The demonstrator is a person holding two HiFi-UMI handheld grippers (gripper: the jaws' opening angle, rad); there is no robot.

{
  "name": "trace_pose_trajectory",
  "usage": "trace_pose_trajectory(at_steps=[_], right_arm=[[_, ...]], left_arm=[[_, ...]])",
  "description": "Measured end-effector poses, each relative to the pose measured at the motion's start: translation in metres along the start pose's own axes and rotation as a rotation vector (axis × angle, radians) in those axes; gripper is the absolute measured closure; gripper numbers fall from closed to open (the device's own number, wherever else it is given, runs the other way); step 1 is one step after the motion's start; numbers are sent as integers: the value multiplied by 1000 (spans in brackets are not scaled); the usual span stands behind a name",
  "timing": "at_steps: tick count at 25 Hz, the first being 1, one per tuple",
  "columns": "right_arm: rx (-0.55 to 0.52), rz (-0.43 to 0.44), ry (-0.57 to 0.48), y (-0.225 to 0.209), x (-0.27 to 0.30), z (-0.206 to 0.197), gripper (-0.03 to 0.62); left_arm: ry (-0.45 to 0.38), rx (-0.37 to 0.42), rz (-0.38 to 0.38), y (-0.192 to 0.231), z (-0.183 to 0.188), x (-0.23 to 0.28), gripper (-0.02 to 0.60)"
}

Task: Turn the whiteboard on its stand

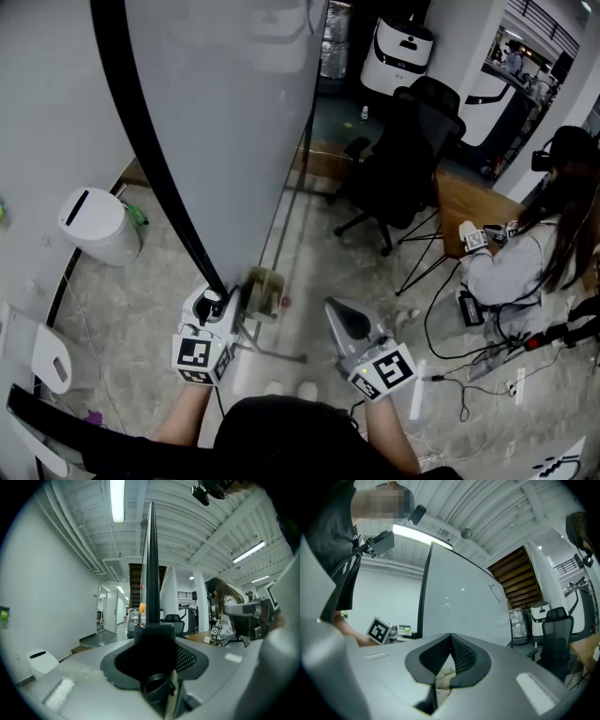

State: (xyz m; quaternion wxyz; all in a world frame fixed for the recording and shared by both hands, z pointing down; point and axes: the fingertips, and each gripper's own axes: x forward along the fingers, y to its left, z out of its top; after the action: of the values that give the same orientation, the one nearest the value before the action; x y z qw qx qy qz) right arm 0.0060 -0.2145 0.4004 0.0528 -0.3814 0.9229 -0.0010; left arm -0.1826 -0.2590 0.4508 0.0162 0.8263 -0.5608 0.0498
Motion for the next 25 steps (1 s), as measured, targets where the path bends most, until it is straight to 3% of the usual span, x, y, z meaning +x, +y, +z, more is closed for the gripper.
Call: trace_pose_trajectory(at_steps=[12, 25], right_arm=[[8, -41, 11, 19, 2, -6, 586], [3, -46, 40, 40, 3, -12, 585]], left_arm=[[-19, 18, -67, -4, 4, 1, 405], [-50, 27, -79, -8, 11, -4, 399]])
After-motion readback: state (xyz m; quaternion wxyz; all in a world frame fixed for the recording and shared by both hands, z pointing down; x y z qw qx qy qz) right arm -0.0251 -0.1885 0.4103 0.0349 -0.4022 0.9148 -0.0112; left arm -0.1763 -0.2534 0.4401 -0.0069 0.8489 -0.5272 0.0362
